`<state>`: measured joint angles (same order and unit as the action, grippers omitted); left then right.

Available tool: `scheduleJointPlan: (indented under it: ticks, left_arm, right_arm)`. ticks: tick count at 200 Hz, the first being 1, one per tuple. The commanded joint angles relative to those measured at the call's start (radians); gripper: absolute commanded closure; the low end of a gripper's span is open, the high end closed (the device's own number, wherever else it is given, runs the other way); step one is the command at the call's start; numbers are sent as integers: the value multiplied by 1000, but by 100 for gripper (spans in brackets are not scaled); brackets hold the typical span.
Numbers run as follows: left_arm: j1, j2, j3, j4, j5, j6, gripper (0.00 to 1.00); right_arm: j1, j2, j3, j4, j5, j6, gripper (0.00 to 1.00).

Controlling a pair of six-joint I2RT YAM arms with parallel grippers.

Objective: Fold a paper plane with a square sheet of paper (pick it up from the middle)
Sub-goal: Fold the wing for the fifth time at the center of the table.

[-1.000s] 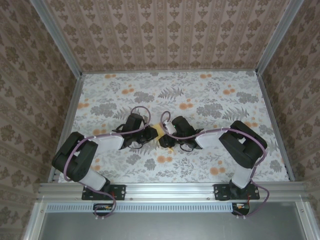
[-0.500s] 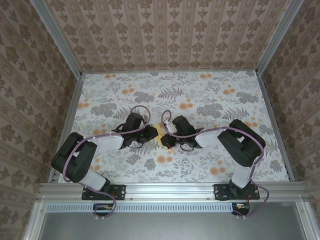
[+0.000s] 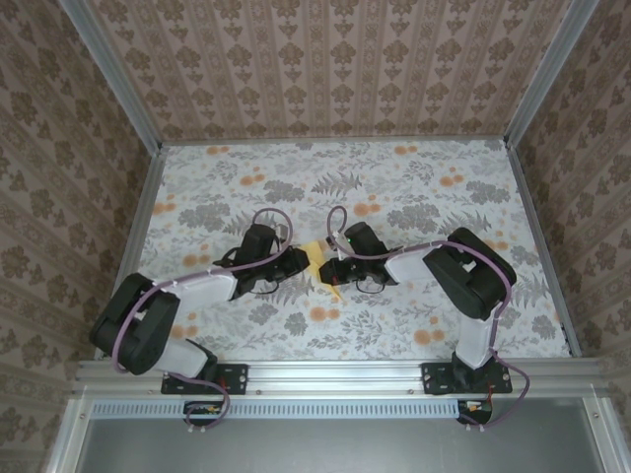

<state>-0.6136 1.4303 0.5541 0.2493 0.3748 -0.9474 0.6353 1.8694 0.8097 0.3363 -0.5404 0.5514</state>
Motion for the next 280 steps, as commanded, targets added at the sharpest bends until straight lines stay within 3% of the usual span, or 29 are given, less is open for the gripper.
scheduleJointPlan:
  ticks: [1,75,158,280]
  left_arm:
    - [3,41,-1,63,30,15,79]
    - [-2,120,5,160,44,11,82]
    - [-5,204,-2,326,9,27,85]
    - [-9,303,11,327,10,19,88]
  right_arm:
    - [-14,18,13,1,-48,60,100]
    - [-59,-1,-27,169,-158,249,100]
    - [-78,42,-63,248,-160,374,100]
    - [-90,70,-66,204,-144,392,100]
